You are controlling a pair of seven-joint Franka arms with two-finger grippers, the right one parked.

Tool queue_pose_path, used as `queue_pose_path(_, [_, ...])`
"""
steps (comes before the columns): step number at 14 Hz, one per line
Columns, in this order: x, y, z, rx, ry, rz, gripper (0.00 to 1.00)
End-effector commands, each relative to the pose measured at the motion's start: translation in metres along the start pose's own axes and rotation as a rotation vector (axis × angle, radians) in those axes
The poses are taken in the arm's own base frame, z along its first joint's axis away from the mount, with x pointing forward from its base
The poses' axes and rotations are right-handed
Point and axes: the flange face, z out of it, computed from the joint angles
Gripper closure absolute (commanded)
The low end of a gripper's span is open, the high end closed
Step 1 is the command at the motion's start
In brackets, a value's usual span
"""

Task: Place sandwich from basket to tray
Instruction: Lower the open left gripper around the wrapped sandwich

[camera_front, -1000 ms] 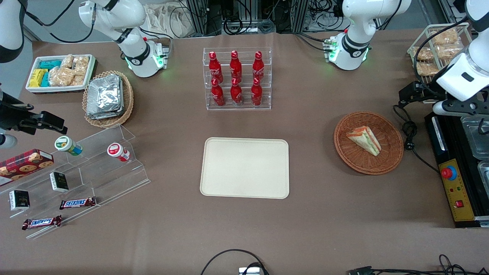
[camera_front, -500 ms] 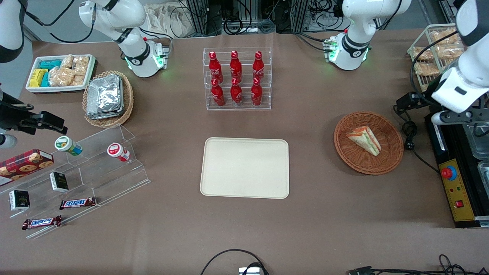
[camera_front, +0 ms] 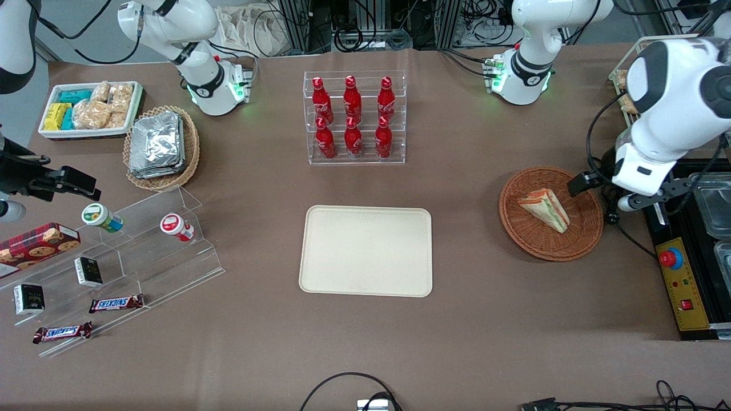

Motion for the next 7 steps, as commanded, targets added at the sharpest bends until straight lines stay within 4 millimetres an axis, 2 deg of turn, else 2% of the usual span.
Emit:
queue_pose_path(1, [-0.027, -0.012, 0.030, 0.002, 0.040, -0.082, 0.00])
queue_pose_path(7, [-0.045, -0.019, 0.110, -0.035, 0.082, -0.179, 0.00])
